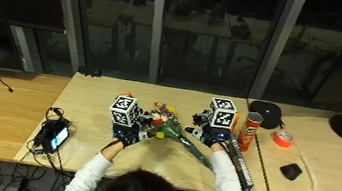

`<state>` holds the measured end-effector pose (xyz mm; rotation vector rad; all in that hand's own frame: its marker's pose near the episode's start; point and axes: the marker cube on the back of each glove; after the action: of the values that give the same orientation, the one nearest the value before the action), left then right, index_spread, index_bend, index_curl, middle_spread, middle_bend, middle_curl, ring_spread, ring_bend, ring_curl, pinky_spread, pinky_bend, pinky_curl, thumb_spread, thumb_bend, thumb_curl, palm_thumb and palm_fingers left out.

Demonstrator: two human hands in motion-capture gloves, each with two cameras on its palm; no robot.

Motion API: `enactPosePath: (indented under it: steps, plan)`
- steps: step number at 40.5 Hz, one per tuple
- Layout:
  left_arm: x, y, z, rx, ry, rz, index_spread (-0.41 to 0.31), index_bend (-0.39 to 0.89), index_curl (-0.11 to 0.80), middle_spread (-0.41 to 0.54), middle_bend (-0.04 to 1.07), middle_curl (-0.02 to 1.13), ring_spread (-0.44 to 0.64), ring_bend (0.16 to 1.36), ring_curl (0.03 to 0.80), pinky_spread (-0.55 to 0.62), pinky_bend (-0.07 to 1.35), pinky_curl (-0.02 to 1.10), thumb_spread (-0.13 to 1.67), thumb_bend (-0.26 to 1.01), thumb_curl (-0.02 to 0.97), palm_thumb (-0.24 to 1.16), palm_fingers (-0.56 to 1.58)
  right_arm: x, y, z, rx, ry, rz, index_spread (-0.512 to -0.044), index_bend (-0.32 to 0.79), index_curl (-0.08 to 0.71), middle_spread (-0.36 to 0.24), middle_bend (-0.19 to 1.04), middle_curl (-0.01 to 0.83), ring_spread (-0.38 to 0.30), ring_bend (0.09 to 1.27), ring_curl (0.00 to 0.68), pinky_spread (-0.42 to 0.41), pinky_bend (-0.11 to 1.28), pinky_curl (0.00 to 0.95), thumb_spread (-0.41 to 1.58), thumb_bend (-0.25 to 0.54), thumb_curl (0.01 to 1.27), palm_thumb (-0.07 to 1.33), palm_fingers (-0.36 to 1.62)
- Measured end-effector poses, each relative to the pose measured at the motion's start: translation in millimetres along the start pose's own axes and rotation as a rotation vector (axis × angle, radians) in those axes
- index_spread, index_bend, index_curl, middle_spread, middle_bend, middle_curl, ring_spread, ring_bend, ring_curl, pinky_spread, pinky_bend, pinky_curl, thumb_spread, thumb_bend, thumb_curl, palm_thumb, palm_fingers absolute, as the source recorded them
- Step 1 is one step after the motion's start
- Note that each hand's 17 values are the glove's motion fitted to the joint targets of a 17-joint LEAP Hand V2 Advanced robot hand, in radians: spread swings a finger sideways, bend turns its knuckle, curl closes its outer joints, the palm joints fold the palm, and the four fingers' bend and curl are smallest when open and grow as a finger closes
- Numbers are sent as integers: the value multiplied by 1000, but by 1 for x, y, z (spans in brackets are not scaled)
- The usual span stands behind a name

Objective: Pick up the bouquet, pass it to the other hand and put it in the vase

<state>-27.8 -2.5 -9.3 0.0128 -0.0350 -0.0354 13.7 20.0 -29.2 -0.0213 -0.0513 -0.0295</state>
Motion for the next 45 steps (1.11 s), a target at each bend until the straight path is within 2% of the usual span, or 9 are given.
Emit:
enactPosePath:
  steps: [3,9,14,24,31,33,37,42,45]
  plan:
    - [-3,1,-4,8,3,-3,37,151,254,244,167,191,356,471,206,327,300,236,1047,103,227,407,310,11,-1,-2,-2,-12,33,-280,43,8,90,314,236,101,674,269,236,782,322,988,16,167,142,281]
    - [-4,5,-11,32,11,14,49,129,253,271,177,211,376,501,222,349,331,264,1056,30,245,362,262,31,-3,-7,33,-56,65,-218,62,23,113,329,265,102,707,284,239,791,331,1037,19,203,216,318]
    - [-6,11,-17,37,24,6,53,137,258,279,182,225,385,516,231,356,345,281,1060,-10,257,350,240,45,-19,4,26,-67,83,-196,72,36,121,323,280,95,712,293,241,803,340,1058,5,224,249,334]
    - [-13,15,-24,100,67,12,56,146,270,288,186,254,394,535,245,365,351,300,1053,-40,259,268,221,63,-47,48,-26,-69,142,-175,63,51,110,315,305,76,735,311,235,805,348,1068,-16,254,293,356]
    - [-14,12,-22,90,87,18,57,147,276,283,188,271,393,544,252,370,348,308,1047,-36,260,218,222,75,-72,102,-49,-83,164,-169,67,63,117,272,311,85,728,317,232,829,357,1067,-9,280,368,320]
    - [-13,14,-21,80,93,22,57,148,278,283,187,275,393,545,254,371,347,311,1046,-33,262,211,220,74,-69,114,-59,-77,178,-171,61,64,117,285,318,80,731,318,229,821,354,1067,-12,284,376,334]
    - [-14,17,-18,57,96,25,57,151,284,282,185,281,393,546,256,375,349,316,1045,-28,267,204,220,71,-44,134,-170,14,314,-173,68,70,85,318,333,39,756,320,197,801,345,1066,-1,302,429,450]
    - [-15,16,-15,41,88,22,57,151,289,282,184,288,392,547,259,377,349,322,1041,-27,273,198,218,63,-49,167,-72,-52,187,-171,62,76,64,321,345,9,764,330,171,788,347,1063,-6,318,476,480]
    - [-13,17,-15,38,88,24,57,147,289,282,185,292,392,549,261,378,350,325,1036,-26,275,198,215,61,-50,182,-65,-60,189,-171,65,80,54,320,351,-7,763,337,162,780,349,1060,-12,323,491,489]
